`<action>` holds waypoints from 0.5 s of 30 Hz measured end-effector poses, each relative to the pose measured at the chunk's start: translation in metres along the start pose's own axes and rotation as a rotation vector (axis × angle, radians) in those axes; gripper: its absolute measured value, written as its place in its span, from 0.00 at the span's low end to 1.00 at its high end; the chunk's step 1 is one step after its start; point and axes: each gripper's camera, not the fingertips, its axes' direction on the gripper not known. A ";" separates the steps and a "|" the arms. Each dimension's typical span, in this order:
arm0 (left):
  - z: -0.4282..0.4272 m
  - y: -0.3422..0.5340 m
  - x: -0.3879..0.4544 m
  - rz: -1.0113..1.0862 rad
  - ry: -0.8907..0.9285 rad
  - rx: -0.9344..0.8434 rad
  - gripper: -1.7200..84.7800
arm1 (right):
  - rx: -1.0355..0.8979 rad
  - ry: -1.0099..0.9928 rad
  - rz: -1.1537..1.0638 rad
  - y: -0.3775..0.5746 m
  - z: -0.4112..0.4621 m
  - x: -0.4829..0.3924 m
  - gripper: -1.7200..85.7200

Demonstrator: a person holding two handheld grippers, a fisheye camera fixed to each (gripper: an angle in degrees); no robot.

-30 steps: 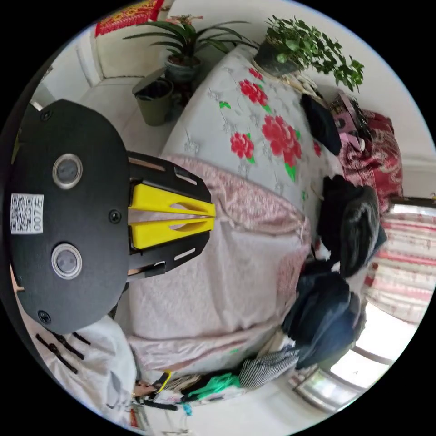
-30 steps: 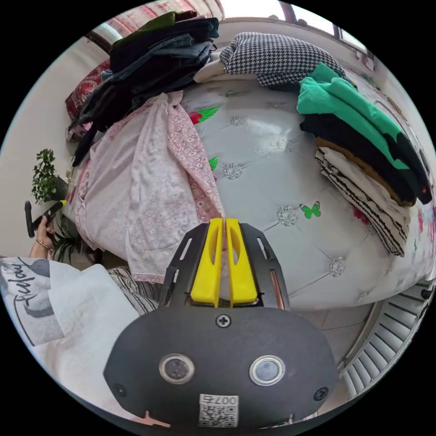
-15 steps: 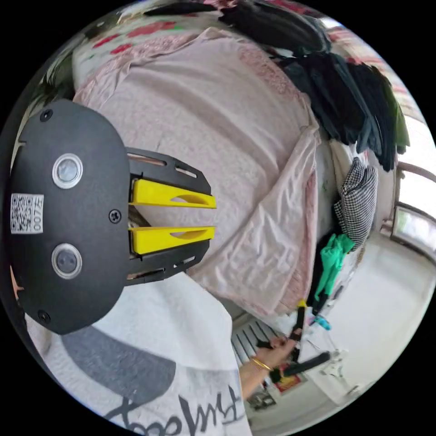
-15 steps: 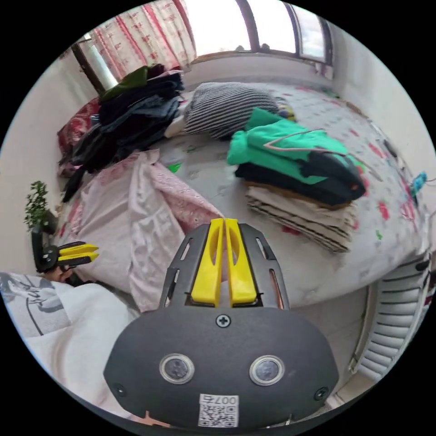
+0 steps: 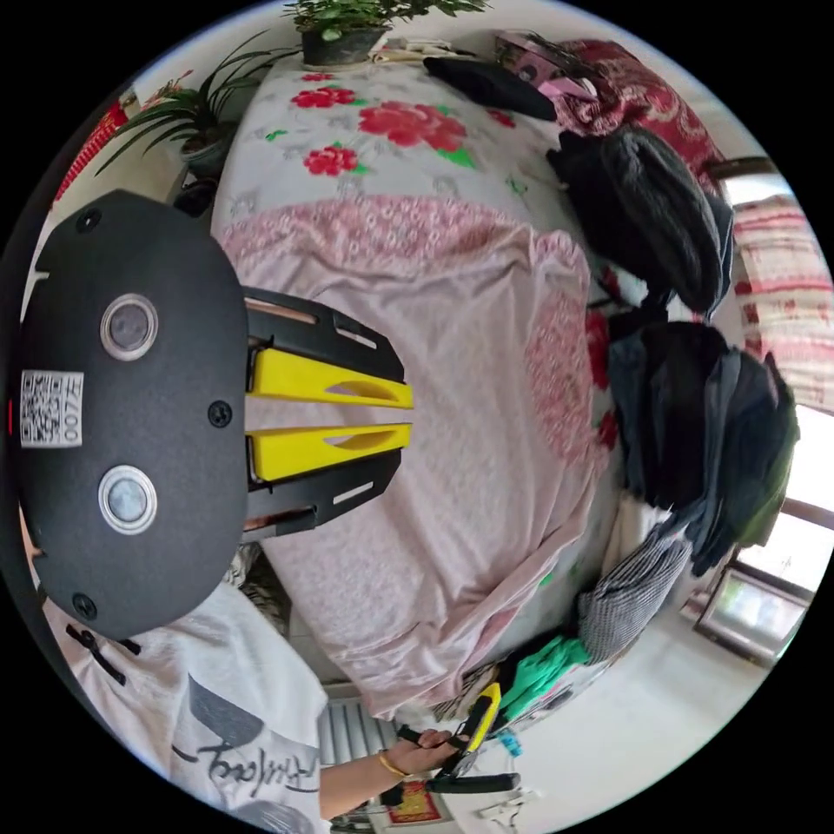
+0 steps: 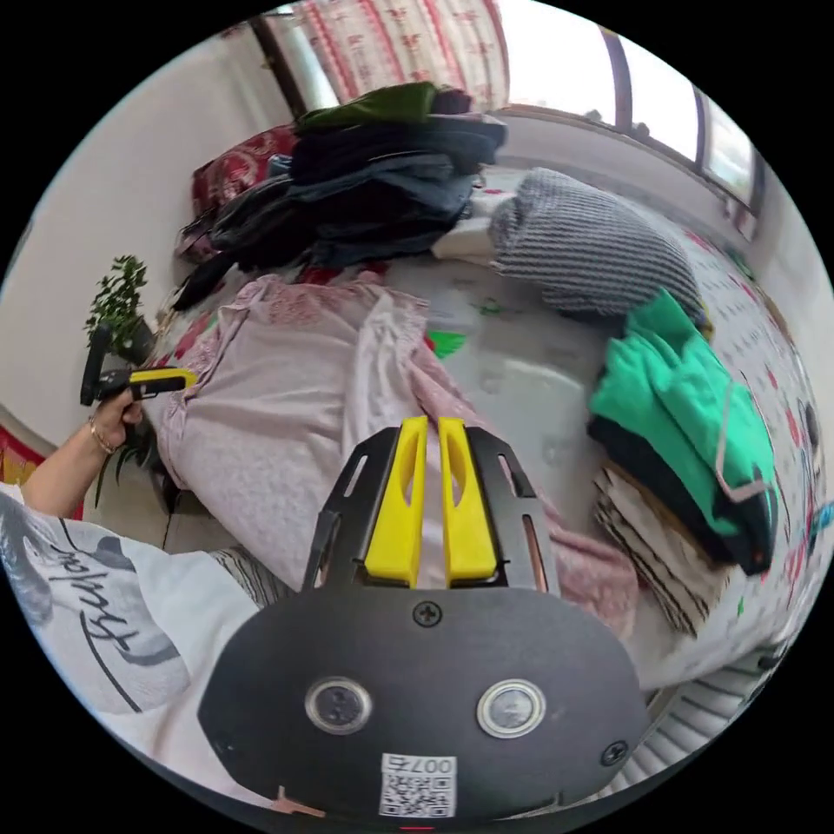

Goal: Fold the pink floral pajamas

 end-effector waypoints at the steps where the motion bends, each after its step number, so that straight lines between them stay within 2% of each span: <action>1: -0.005 -0.009 -0.019 -0.026 -0.015 0.022 0.04 | 0.001 -0.013 -0.025 -0.012 0.007 -0.009 0.02; 6: 0.007 -0.058 -0.088 -0.064 -0.042 0.008 0.03 | -0.047 -0.025 -0.145 -0.123 0.084 -0.079 0.02; 13: 0.071 -0.128 -0.149 -0.060 -0.064 -0.051 0.01 | -0.180 -0.008 -0.076 -0.212 0.194 -0.105 0.02; 15: 0.091 -0.136 -0.159 -0.064 -0.088 -0.087 0.01 | -0.298 0.102 -0.045 -0.217 0.241 -0.103 0.02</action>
